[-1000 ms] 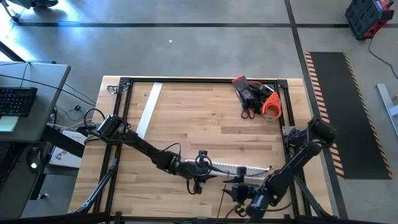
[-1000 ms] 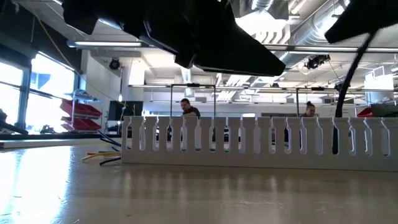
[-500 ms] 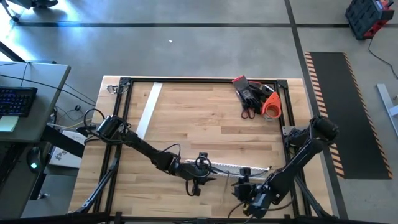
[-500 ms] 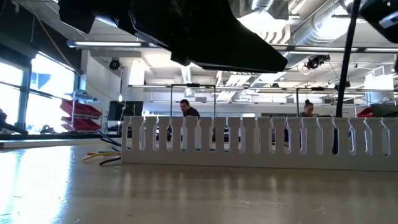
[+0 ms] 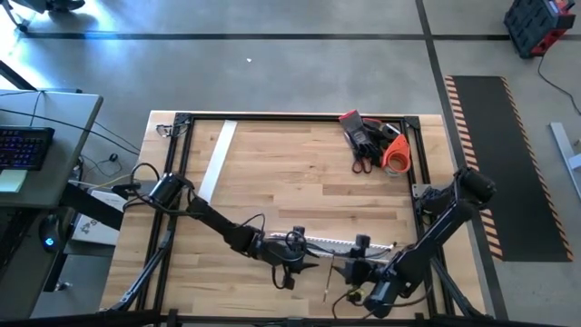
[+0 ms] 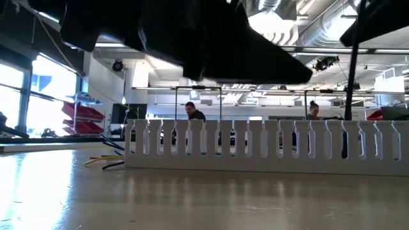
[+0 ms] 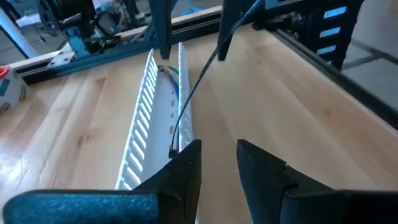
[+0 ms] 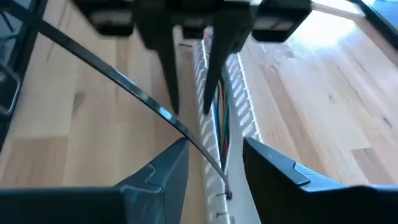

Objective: Ziptie cables
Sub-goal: Put the colored ziptied cable into the white cable duct

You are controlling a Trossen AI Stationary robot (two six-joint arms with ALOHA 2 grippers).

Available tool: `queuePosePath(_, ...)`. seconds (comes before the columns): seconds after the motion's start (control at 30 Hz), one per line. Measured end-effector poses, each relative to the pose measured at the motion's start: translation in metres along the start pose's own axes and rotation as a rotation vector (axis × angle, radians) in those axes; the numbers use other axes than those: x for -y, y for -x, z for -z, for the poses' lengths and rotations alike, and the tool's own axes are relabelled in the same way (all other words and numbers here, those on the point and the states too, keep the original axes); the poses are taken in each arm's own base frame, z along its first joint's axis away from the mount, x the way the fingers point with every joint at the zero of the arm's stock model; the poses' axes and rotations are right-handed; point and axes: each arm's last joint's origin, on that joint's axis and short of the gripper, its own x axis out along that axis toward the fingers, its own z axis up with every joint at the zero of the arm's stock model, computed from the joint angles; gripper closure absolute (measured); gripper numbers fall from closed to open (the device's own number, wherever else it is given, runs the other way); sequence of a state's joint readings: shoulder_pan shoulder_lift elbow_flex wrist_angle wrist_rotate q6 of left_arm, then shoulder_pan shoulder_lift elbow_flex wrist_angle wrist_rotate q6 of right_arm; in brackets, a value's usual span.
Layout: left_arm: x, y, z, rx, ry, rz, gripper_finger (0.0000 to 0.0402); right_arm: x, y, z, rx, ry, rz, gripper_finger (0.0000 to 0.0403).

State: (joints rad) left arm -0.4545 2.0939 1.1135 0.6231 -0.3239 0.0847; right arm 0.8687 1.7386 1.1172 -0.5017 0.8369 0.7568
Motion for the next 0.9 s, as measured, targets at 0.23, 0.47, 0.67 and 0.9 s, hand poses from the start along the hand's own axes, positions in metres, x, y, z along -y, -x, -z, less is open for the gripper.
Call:
queuePosePath(0.23, 0.007, -0.006, 0.009, 0.037, 0.014, 0.004, 0.0316, -0.005, -0.024, 0.001, -0.124, -0.013, -0.128, 0.0266)
queuePosePath(0.47, 0.013, -0.005, 0.01, 0.036, 0.007, 0.016, 0.0316, -0.005, -0.031, 0.001, -0.154, 0.033, -0.158, 0.0279)
queuePosePath(0.67, 0.014, -0.005, 0.01, 0.036, 0.013, 0.017, 0.0316, -0.002, -0.029, 0.004, -0.191, 0.039, -0.147, 0.0371)
queuePosePath(0.9, 0.013, -0.005, 0.011, 0.033, 0.007, 0.011, 0.0316, -0.001, -0.025, 0.008, -0.199, -0.09, -0.091, 0.0399)
